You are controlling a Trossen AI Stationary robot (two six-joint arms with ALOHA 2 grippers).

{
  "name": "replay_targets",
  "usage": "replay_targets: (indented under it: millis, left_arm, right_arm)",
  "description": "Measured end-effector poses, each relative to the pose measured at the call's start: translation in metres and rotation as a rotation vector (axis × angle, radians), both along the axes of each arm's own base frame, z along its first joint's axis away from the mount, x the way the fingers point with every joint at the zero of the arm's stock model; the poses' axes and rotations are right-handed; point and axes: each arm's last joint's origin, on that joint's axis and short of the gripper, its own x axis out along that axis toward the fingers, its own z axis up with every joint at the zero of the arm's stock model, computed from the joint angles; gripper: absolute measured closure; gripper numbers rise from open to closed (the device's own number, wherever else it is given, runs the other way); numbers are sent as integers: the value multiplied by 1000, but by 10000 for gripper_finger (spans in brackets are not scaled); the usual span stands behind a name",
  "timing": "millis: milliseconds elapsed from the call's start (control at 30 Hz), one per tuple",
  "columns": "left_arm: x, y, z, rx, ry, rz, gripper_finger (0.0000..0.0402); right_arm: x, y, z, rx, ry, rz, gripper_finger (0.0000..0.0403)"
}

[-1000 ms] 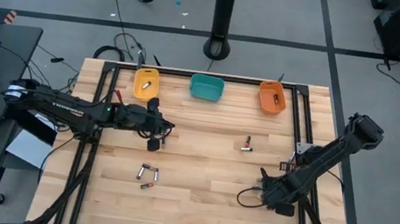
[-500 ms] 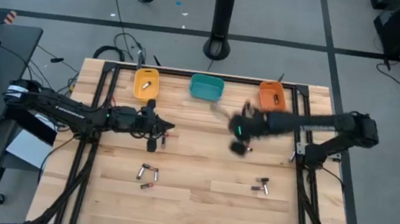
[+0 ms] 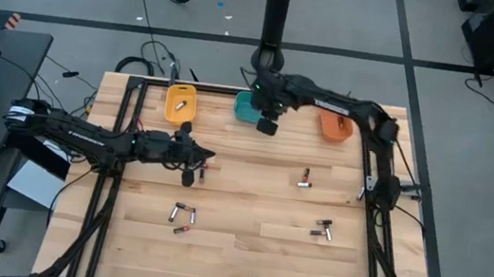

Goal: Sort batteries
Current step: Put the red battery into the green bin, then put the silver battery into the yellow bin

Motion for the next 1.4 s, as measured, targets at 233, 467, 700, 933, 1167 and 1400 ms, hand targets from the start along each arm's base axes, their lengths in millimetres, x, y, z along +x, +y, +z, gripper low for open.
replay_targets:
  millis: [233, 467, 700, 933, 1167, 1400]
  left_arm:
    - [0, 0, 1, 3, -6, 0, 391]
    - [0, 0, 0, 4, -3, 0, 391]
    - [0, 0, 0, 4, 3, -1, 391]
    - [0, 0, 0, 4, 3, 0, 391]
    - [0, -1, 0, -26, -4, -22, 391]
    - [0, -1, -1, -31, 3, -25, 391]
  right_arm:
    - [8, -43, -32, 17, 76, 9, 345]
    - [14, -67, -63, 75, 103, 18, 345]
    - [14, -68, -84, 117, 154, 33, 342]
    - [13, -67, -84, 121, 157, 25, 319]
    - [17, -52, -78, 102, 232, 63, 285]
    - [14, -34, -28, 51, 207, 84, 364]
